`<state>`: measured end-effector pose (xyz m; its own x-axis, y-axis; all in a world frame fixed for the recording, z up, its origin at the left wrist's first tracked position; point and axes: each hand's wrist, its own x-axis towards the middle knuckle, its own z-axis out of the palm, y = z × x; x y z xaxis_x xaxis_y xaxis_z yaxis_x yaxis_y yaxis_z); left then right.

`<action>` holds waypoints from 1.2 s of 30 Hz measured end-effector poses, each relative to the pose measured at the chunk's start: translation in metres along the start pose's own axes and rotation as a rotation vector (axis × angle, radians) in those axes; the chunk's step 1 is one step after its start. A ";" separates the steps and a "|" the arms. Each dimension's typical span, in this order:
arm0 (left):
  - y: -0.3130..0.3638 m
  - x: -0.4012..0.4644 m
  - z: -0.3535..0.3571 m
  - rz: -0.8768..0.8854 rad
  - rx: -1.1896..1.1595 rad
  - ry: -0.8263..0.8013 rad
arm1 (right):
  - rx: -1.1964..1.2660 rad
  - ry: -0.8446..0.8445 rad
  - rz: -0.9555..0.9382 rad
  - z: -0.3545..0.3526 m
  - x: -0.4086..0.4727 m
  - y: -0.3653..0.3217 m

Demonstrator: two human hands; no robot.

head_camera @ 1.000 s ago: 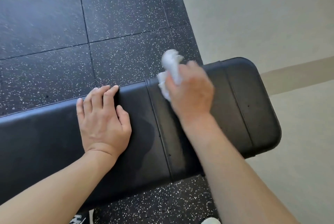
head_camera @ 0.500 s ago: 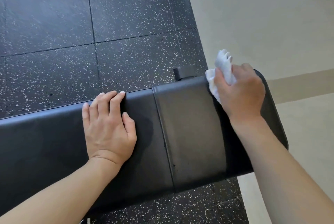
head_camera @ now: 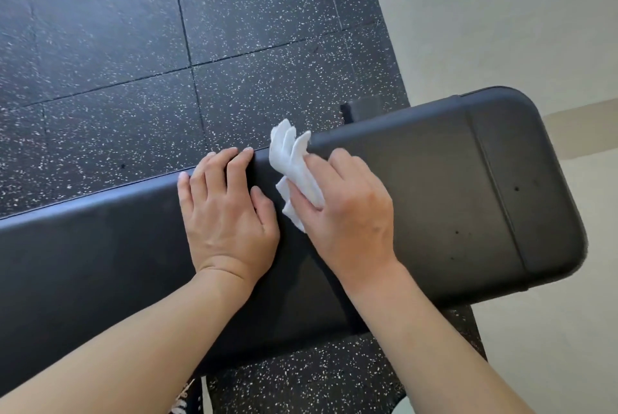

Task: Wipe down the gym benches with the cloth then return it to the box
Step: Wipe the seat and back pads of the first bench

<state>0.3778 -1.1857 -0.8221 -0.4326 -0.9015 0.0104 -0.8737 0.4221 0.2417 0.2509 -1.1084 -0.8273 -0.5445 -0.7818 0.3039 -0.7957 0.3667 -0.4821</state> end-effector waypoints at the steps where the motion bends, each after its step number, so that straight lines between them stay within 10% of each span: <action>1: 0.000 0.000 0.000 0.002 -0.005 -0.003 | 0.018 -0.031 -0.012 -0.010 -0.021 0.002; 8: 0.000 -0.002 0.001 0.008 -0.029 0.028 | 0.012 -0.088 -0.119 -0.067 -0.137 0.037; 19: 0.001 -0.002 0.000 0.009 -0.022 0.024 | 0.006 0.062 0.080 0.011 0.053 -0.007; 29: 0.000 -0.002 0.001 0.023 -0.034 0.036 | -0.068 -0.002 0.011 -0.098 -0.126 0.091; 36: 0.001 -0.005 0.002 0.010 -0.054 0.051 | -0.173 0.203 0.215 -0.083 -0.038 0.116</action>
<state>0.3783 -1.1809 -0.8235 -0.4279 -0.9017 0.0625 -0.8558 0.4264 0.2929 0.1574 -0.9950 -0.8266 -0.7328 -0.5671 0.3761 -0.6804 0.6059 -0.4122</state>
